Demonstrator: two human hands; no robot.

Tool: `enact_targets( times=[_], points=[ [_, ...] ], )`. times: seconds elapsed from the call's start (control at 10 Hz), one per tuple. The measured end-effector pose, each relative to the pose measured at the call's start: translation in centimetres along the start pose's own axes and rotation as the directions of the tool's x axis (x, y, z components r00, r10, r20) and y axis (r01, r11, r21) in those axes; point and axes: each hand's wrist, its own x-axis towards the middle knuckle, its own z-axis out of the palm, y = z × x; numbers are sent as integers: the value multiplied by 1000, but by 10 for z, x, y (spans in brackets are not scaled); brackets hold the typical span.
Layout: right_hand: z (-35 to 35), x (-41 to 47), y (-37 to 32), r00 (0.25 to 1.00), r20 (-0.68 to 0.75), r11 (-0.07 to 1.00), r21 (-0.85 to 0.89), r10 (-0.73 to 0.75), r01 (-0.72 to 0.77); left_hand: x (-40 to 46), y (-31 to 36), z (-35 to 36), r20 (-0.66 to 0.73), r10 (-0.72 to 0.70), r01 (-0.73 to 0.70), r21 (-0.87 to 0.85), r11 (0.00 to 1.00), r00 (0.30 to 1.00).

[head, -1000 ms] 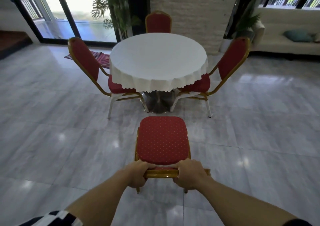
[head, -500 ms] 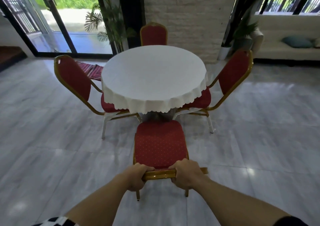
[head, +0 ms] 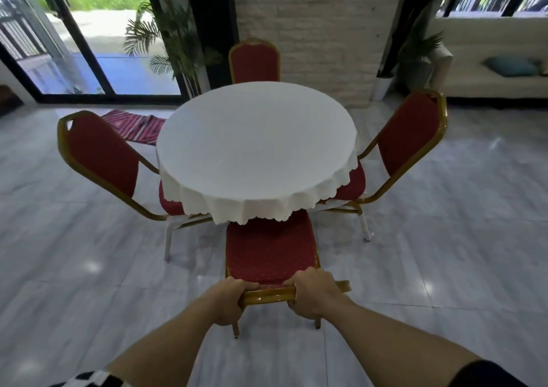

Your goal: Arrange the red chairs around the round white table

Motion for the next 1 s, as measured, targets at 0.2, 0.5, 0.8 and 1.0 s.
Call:
enact_targets(
  times=[0.2,0.5,0.8,1.0],
  points=[
    [-15,40,2,1000,-2,1000,-21,-2,2,30,-27,-31,118,-10,17,-60,998,993],
    [-20,53,2,1000,3,996,-84,-13,13,46,-46,-35,215,-14,41,-123,992,977],
    [-26,48,-3,997,74,999,49,20,-23,50,-43,-46,310,-48,65,-45,997,949],
    [-62,39,15,985,174,990,141,1,-26,67,-29,-86,345,-90,157,-172,972,934]
  ],
)
